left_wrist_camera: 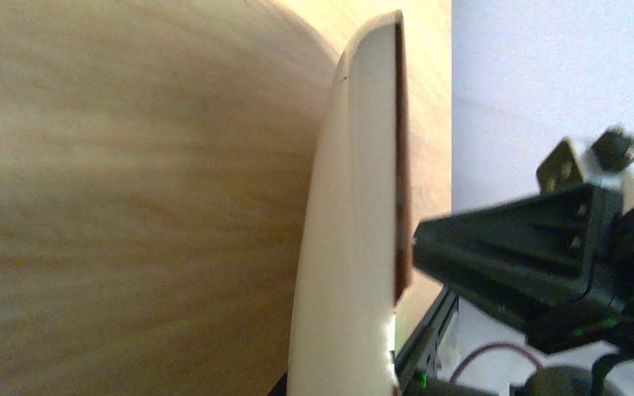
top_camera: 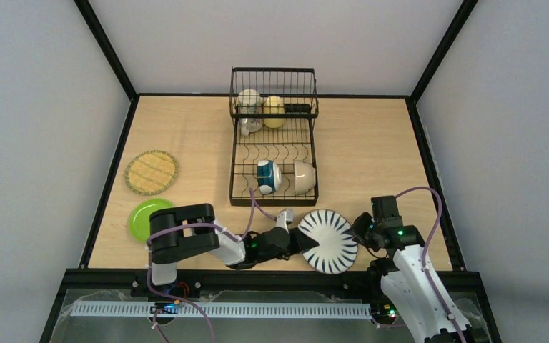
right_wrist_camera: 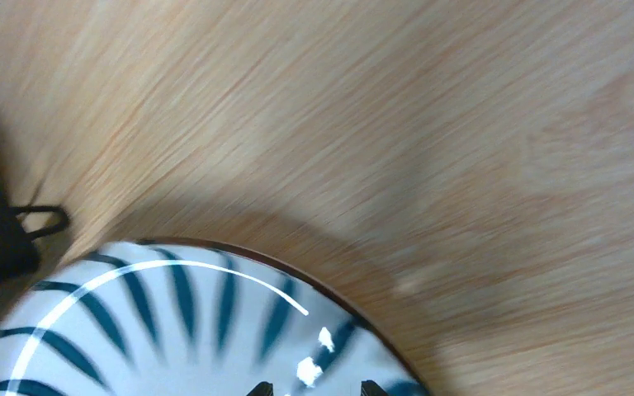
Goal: Load the mixed dishes into the dish rack
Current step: Grab the plate from the center of the board, then pass from the left arm to the right
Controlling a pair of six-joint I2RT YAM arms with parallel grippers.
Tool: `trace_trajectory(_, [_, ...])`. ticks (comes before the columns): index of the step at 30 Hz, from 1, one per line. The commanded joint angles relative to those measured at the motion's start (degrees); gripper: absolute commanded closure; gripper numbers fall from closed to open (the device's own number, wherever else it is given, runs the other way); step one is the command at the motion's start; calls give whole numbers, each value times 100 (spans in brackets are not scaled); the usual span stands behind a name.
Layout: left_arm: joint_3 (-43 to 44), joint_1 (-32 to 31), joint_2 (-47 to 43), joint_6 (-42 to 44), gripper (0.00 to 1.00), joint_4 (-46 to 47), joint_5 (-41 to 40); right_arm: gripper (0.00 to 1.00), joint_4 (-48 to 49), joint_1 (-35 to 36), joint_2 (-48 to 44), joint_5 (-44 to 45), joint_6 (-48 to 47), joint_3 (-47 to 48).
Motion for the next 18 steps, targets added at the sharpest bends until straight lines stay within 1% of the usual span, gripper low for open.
trace_trajectory(1, [113,-349,-367,391,89,-480,203,41,-55,99,-217,-596,186,259])
trace_trajectory(12, [168,-610,-1194,851,96,-1525,145,39,-321,100,-674,-604,400,714])
trace_trajectory(15, [173,-637,-1569,1026,98,-1857,52,36,-275,98,-698,-642,410,930])
trace_trajectory(18, [201,-632,-2103,1255,98,-2340,-130,34,-189,96,-643,-680,332,1249])
